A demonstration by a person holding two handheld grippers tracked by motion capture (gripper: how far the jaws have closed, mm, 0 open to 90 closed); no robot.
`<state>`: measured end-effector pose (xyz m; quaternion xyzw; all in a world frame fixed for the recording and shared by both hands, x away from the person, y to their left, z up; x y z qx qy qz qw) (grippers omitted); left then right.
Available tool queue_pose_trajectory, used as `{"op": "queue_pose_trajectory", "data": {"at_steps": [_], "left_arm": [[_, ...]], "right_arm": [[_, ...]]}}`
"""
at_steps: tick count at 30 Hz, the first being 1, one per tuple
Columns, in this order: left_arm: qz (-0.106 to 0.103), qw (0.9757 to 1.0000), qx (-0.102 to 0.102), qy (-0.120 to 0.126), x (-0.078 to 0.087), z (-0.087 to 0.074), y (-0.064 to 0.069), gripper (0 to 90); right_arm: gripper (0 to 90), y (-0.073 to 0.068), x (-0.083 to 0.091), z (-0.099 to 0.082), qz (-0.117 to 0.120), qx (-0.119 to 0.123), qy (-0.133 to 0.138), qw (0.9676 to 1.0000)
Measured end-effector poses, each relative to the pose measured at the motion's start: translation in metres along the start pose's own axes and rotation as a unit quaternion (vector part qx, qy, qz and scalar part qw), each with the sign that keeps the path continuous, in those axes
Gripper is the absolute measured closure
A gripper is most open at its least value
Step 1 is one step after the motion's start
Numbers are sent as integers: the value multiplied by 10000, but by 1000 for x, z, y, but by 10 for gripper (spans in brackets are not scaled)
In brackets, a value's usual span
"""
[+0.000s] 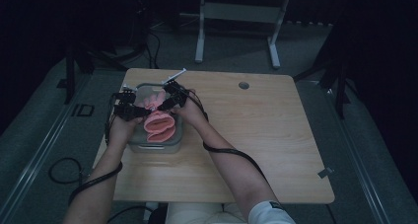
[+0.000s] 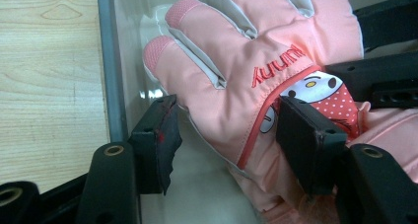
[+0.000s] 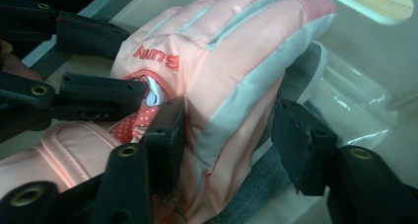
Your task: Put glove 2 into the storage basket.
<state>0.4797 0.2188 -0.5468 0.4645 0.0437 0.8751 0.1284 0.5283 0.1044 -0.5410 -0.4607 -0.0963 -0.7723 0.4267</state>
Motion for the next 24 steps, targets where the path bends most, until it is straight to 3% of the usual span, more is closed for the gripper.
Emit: {"op": "queue_pose_trajectory", "data": {"at_steps": [5, 8, 10, 13, 20, 24], "left_arm": [[133, 9998, -104, -78, 1, -2, 4, 428], [-1, 10000, -7, -60, 1, -5, 8, 440], [-20, 9999, -112, -75, 1, -5, 12, 441], [125, 9993, -341, -98, -1, -5, 18, 442], [72, 9993, -339, -103, 0, -3, 19, 424], [-5, 9998, -205, 21, 9, 4, 14, 389]], "right_arm": [[513, -4, -1, -1, -36, 138, -96, 9999], [478, -3, -1, -3, -34, 126, -113, 9999], [444, 0, 2, -5, -110, 158, -134, 9997], [429, 3, 4, -8, -205, 218, -167, 9994], [431, 6, 8, -10, -142, 148, -94, 9997], [439, 2, 14, -4, -39, 120, 21, 9999]]}}
Point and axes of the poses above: each handheld gripper's, and its own axes: x roughly backward along the jaws, z roughly out of its top, y roughly to its right, the point moved 8 cm from there along -x, roughly forward along the jaws, and after that the axes turned 1 degree about -x, right-handed, at the moved point
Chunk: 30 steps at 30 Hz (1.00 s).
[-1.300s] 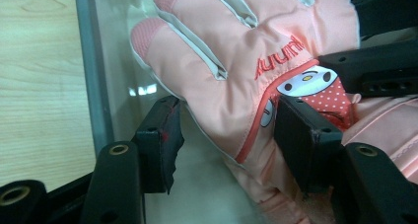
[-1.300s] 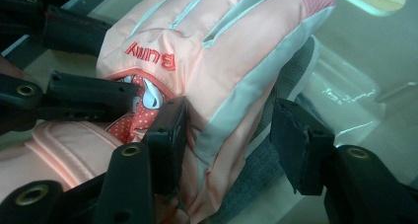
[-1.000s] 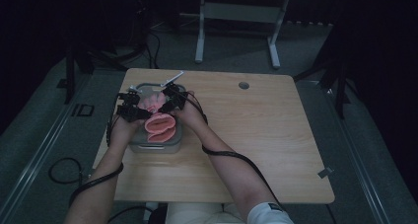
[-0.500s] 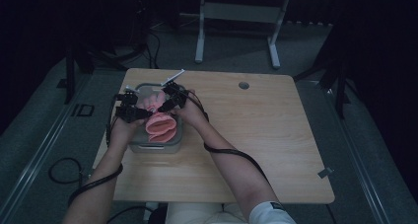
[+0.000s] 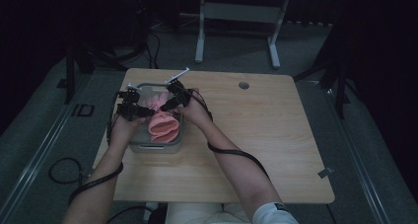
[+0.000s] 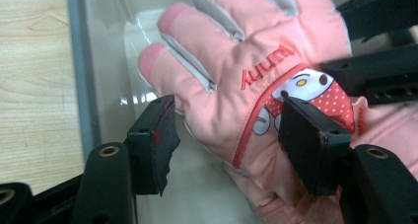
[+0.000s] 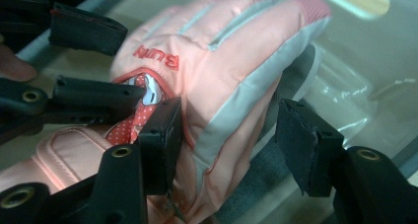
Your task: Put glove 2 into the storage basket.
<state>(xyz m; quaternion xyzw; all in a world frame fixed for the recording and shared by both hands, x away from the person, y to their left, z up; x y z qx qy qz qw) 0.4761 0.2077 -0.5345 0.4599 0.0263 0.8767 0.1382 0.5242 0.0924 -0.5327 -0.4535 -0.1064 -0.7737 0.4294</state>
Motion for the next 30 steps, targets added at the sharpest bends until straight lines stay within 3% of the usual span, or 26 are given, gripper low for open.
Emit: {"op": "queue_pose_trajectory", "data": {"at_steps": [12, 22, 30], "left_arm": [[-58, 9998, -3, 165, 16, 6, -3, 367], [-89, 9996, 38, 265, 24, 6, -8, 367], [-199, 9988, -17, 436, 37, 11, 0, 364]], "right_arm": [[438, -17, 21, 13, 278, 66, 294, 9992], [433, -18, 36, 16, 242, 125, 439, 9987], [426, -19, 44, 16, 214, 213, 497, 9983]]}}
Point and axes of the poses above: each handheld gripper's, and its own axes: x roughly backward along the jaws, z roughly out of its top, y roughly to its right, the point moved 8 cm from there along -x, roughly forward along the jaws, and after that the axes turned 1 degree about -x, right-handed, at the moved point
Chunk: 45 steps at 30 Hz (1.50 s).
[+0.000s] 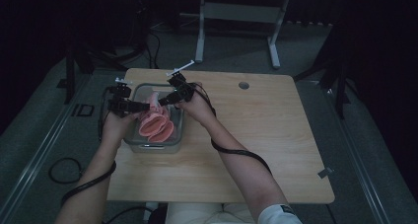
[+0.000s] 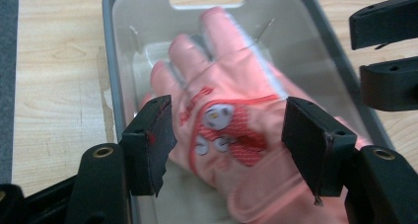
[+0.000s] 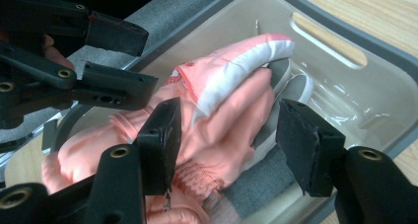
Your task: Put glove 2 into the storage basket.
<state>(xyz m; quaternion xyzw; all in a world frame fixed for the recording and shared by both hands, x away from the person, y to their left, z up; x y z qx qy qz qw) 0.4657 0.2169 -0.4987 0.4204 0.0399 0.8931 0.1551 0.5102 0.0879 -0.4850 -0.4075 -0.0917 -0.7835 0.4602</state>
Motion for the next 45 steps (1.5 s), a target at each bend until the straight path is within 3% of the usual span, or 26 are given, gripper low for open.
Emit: {"op": "queue_pose_trajectory", "data": {"at_steps": [9, 14, 19, 20, 22, 24, 27, 32, 34, 39, 45], "left_arm": [[-172, 9996, -152, 134, 8, 6, 18, 363], [-342, 9987, -332, 199, 11, 8, 39, 361], [-498, 9976, -436, 195, 12, 8, 57, 298], [-596, 9963, -590, 182, 12, 6, 64, 264], [-595, 9956, -692, 188, 12, 6, 72, 175], [-623, 9942, -857, 192, 11, 5, 82, 153], [-723, 9927, -922, 275, 12, 7, 92, 133], [-940, 9885, -1089, 466, 13, 8, 114, 74], [-1033, 9847, -1291, 544, 12, 5, 127, 73], [-1178, 9787, -1622, 438, 5, -2, 151, 65], [-1408, 9719, -1844, 410, -1, -11, 176, 65]], "right_arm": [[420, -2, 14, 1, -1, 81, 107, 9999], [404, 3, 27, -3, -81, 110, 189, 9997], [356, 11, 39, -10, -103, 90, 206, 9997], [344, 13, 41, -13, -129, 106, 204, 9997], [322, 15, 46, -17, -116, 113, 224, 9996], [290, 19, 50, -23, -95, 116, 225, 9996], [267, 26, 57, -31, -117, 107, 244, 9996], [230, 40, 72, -42, -167, 27, 365, 9992], [219, 46, 77, -48, -255, 43, 369, 9990], [185, 58, 86, -61, -357, 19, 373, 9987], [174, 70, 93, -80, -465, -24, 349, 9983]]}}
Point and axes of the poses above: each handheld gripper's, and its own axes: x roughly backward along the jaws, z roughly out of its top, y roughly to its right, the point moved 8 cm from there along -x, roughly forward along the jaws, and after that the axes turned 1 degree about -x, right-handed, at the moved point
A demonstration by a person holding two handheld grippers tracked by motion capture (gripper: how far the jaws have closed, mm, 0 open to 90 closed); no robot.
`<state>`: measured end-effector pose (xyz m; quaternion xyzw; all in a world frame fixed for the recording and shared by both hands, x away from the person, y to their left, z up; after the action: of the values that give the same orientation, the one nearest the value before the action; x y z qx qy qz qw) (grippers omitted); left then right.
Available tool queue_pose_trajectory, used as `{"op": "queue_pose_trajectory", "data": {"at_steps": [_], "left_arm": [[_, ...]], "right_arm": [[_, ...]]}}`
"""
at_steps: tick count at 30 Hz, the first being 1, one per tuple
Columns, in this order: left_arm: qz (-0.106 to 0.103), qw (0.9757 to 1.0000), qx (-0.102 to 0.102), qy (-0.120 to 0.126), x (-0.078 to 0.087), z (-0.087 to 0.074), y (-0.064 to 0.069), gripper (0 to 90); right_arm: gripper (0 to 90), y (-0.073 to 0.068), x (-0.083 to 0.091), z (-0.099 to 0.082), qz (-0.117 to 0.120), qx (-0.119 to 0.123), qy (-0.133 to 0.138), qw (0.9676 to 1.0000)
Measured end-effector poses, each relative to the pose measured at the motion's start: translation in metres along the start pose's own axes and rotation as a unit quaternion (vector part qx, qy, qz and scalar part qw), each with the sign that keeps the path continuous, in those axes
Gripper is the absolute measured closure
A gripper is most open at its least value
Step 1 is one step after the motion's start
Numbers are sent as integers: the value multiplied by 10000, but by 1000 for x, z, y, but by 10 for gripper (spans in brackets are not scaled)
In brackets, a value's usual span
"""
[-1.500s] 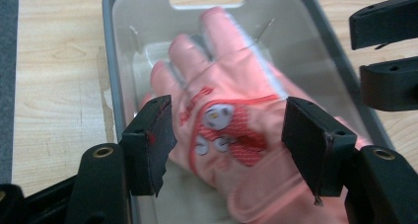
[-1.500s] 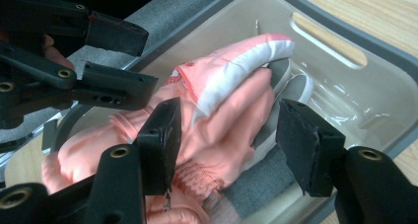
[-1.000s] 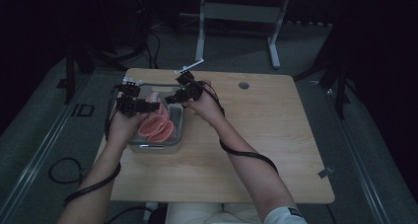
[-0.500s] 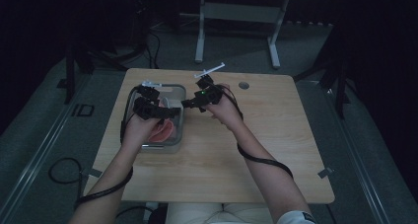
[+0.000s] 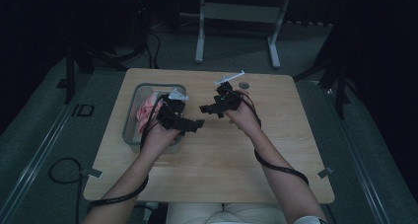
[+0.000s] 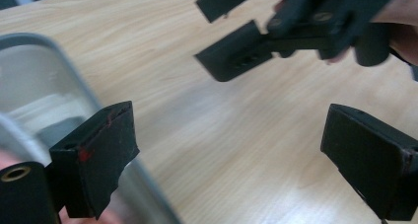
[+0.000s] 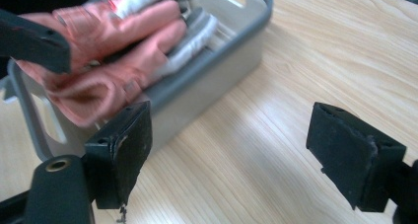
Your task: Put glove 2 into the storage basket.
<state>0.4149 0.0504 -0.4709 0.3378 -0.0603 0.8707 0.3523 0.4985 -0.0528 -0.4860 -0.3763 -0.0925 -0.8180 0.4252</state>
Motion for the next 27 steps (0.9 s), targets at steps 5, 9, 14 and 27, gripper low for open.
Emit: {"op": "queue_pose_trajectory", "data": {"at_steps": [5, 9, 14, 27], "left_arm": [[-177, 9997, -180, 29, -9, -3, 19, 65], [-201, 9993, -318, 12, -14, -7, 28, 65], [-388, 9982, -437, -98, -26, -15, 40, 65], [-567, 9965, -614, -101, -45, -35, 58, 65]], "right_arm": [[161, 9, 4, -15, -56, 6, 43, 10000], [158, 15, 4, -29, -80, 88, 34, 9999], [152, 20, 2, -43, -103, 126, -40, 9999], [152, 28, -1, -80, -177, 327, -65, 9993]]}}
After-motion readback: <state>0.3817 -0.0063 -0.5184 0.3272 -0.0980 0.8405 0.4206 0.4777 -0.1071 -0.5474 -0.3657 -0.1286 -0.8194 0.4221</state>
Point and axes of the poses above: each handheld gripper's, and its own axes: x roughly backward along the jaws, z roughly out of its top, y roughly to its right, the point moved 8 cm from there along -x, roughly forward along the jaws, and after that the axes turned 1 degree about -x, right-handed, at the moved point
